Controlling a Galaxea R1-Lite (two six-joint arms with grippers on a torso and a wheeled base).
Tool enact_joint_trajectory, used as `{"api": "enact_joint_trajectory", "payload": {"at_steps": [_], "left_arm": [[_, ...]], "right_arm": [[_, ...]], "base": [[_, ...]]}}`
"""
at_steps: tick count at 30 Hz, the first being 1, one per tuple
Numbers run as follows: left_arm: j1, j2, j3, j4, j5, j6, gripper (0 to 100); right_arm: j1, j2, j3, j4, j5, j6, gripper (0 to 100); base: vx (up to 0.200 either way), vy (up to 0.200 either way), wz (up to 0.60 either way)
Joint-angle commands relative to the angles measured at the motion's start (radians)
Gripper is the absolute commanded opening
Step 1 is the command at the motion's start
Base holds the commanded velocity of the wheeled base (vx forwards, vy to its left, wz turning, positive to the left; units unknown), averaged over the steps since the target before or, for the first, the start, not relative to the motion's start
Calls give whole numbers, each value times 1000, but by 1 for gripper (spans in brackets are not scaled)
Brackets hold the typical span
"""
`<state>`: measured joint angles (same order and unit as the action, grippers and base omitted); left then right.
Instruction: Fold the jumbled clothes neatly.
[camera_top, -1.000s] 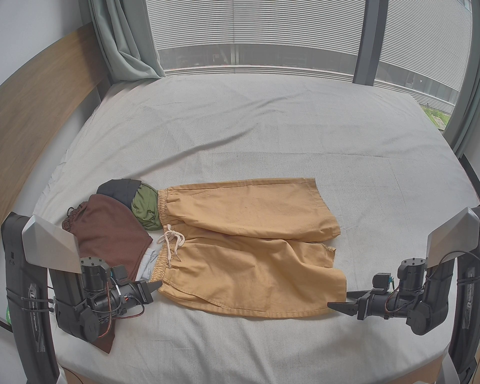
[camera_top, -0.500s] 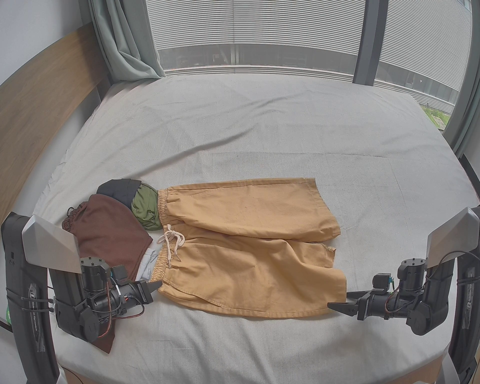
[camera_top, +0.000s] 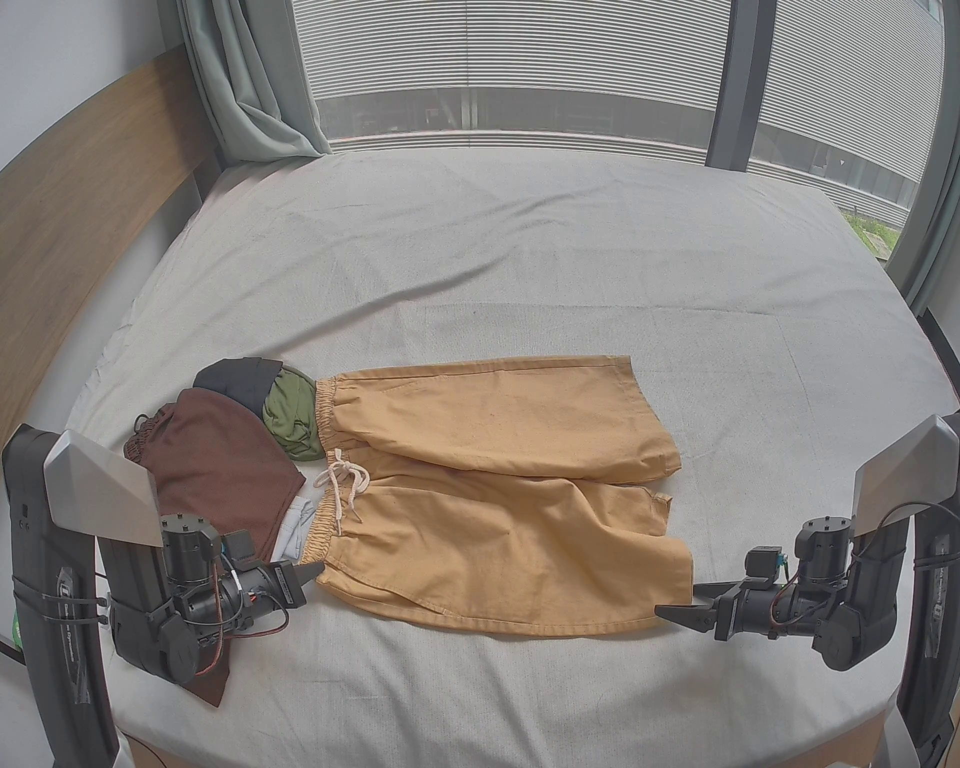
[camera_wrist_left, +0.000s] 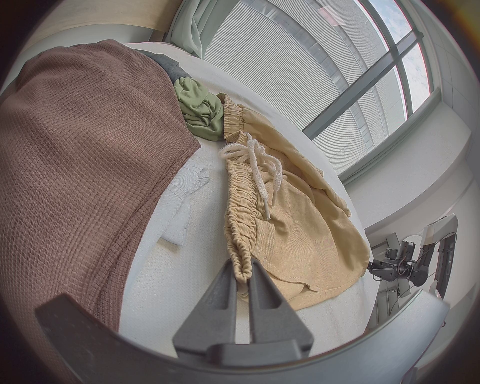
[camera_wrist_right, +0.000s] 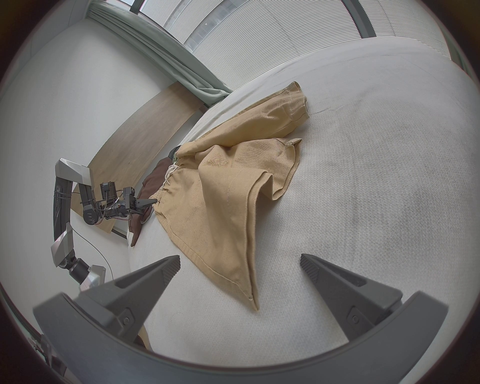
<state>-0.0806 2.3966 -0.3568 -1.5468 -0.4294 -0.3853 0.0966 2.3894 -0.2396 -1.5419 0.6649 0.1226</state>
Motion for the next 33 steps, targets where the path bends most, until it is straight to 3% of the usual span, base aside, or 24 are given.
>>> {"api": "enact_joint_trajectory", "payload": {"at_steps": [1, 33], "left_arm": [[-4, 3, -2, -1, 1, 2, 0], [-7, 4, -2, -1, 3, 3, 0]], "right_arm": [[14, 34, 29, 0, 47, -107, 100], [32, 33, 34, 0, 48, -109, 100]], "base": [[0, 0, 0], [0, 0, 0]]}}
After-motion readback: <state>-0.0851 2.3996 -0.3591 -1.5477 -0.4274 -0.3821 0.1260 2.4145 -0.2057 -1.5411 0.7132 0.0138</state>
